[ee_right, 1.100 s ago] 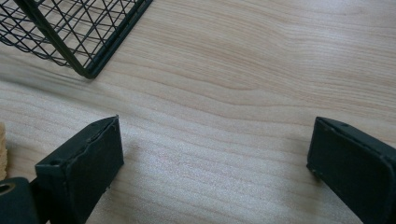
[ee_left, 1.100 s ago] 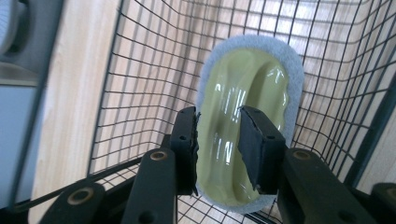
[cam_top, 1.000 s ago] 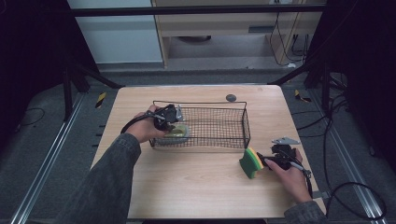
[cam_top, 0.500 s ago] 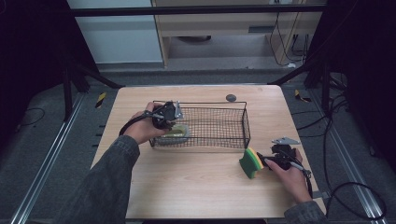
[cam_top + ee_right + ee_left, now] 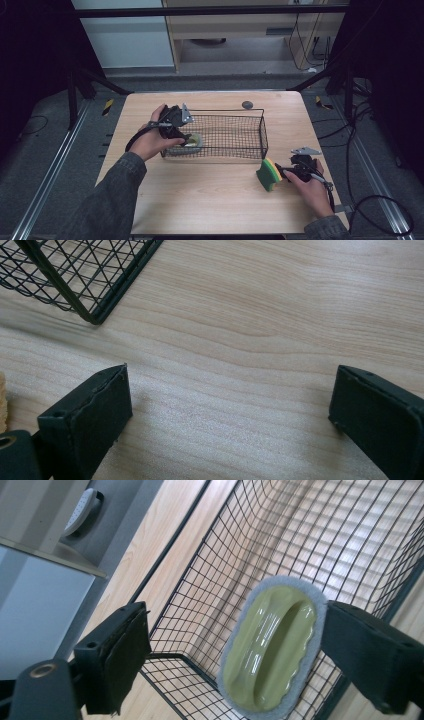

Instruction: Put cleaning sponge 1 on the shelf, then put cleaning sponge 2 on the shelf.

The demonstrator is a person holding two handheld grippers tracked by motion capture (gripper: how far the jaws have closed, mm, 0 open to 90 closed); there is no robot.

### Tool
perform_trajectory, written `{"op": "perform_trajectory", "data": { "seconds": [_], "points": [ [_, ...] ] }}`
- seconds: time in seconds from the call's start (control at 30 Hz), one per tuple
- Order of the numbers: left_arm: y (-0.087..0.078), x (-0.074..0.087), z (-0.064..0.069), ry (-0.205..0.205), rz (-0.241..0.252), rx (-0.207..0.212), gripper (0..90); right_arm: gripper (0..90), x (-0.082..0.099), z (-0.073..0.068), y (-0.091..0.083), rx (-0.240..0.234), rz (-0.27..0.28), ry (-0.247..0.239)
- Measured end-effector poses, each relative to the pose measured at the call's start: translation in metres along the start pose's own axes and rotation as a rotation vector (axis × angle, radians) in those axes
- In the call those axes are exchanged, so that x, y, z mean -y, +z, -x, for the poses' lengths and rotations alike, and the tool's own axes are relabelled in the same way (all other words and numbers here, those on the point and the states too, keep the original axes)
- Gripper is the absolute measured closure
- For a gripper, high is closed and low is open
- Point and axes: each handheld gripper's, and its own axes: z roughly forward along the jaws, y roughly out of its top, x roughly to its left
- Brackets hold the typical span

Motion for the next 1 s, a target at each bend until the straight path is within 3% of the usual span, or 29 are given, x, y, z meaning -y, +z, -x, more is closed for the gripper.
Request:
{"op": "perform_trajectory", "data": {
  "seconds": [0.07, 0.2, 0.33, 0.5, 0.6, 0.7, 0.73, 0.83, 0.9, 1.0],
  "points": [
    [-0.005, 0.004, 0.001, -0.042, 0.035, 0.016, 9.6, 3.6, 0.000, 0.000, 0.000, 0.000, 0.001, 0.003],
    [-0.013, 0.014, 0.006, -0.109, 0.083, -0.002, 8.3, 3.7, -0.001, -0.001, 0.000, -0.001, -0.005, 0.009],
    [-0.021, 0.033, 0.011, -0.206, 0.125, 0.033, 6.0, 3.9, -0.002, 0.000, -0.001, -0.002, -0.028, 0.000],
    [-0.026, 0.062, 0.020, -0.293, 0.143, 0.018, 5.2, 6.2, -0.004, 0.001, -0.003, -0.011, -0.049, -0.008],
    [-0.025, 0.086, 0.030, -0.327, 0.160, -0.016, 5.2, 9.6, -0.005, 0.000, -0.009, -0.008, -0.075, -0.024],
    [-0.017, 0.112, 0.044, -0.375, 0.145, 0.001, 4.7, 13.4, -0.003, -0.002, -0.020, -0.004, -0.103, -0.014],
    [-0.013, 0.120, 0.048, -0.370, 0.134, -0.008, 4.5, 14.6, -0.002, -0.004, -0.025, -0.008, -0.109, -0.016],
    [-0.001, 0.133, 0.052, -0.357, 0.073, 0.025, 4.6, 17.4, -0.001, -0.009, -0.039, -0.005, -0.133, -0.039],
    [0.006, 0.141, 0.054, -0.387, 0.066, 0.019, 4.9, 19.2, -0.002, -0.012, -0.048, -0.007, -0.132, -0.043],
    [0.016, 0.149, 0.060, -0.396, 0.018, 0.043, 4.3, 21.5, -0.002, -0.018, -0.064, -0.003, -0.143, -0.069]
  ]
}}
